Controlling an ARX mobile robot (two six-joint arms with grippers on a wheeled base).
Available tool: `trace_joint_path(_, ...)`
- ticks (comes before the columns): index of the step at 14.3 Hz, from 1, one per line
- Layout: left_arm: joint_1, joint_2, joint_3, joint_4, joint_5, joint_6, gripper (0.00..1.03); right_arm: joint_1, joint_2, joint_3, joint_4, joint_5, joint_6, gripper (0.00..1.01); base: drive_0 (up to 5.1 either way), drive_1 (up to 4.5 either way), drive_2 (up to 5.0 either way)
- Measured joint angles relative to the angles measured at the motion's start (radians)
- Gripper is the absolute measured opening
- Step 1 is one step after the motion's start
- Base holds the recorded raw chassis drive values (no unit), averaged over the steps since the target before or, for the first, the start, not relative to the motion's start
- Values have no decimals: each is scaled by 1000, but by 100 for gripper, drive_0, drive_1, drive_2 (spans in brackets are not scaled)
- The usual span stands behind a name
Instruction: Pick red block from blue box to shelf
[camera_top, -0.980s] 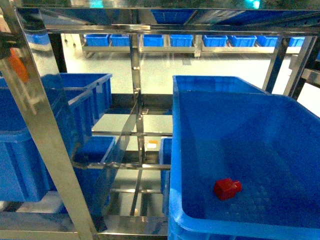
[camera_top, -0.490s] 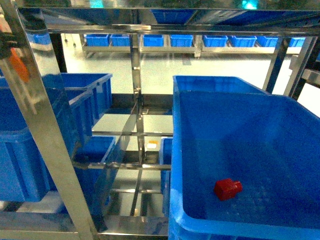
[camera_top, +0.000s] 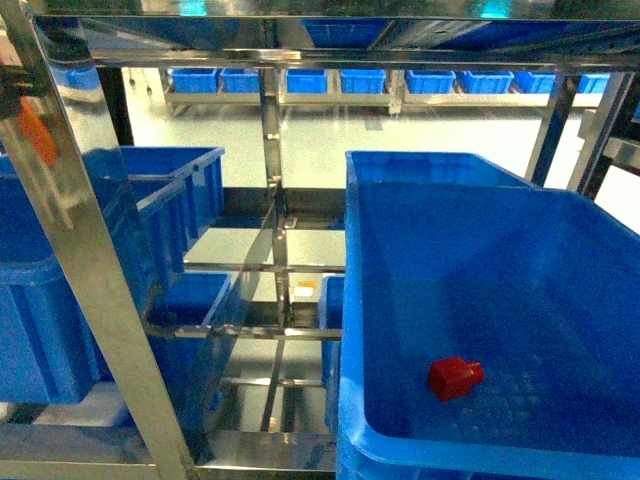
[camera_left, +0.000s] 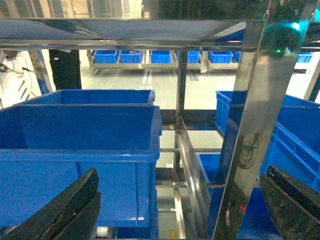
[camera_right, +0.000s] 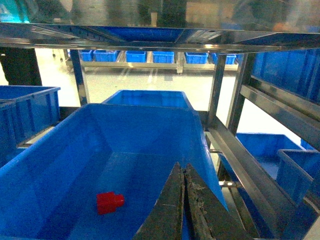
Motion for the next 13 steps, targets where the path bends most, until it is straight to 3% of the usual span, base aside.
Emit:
trace_joint_path(1,0,0,0,0,0,0,98,0,0,0,1,0,0,2,0,0,0)
trace_joint_path(2,0,0,0,0,0,0,98,0,0,0,1,0,0,12,0,0,0)
trace_joint_path(6,0,0,0,0,0,0,98,0,0,0,1,0,0,74,0,0,0)
trace_joint_path(8,0,0,0,0,0,0,98,0,0,0,1,0,0,94,0,0,0)
trace_joint_path(9,0,0,0,0,0,0,98,0,0,0,1,0,0,99,0,0,0)
trace_joint_path(13,0,0,0,0,0,0,98,0,0,0,1,0,0,98,0,0,0)
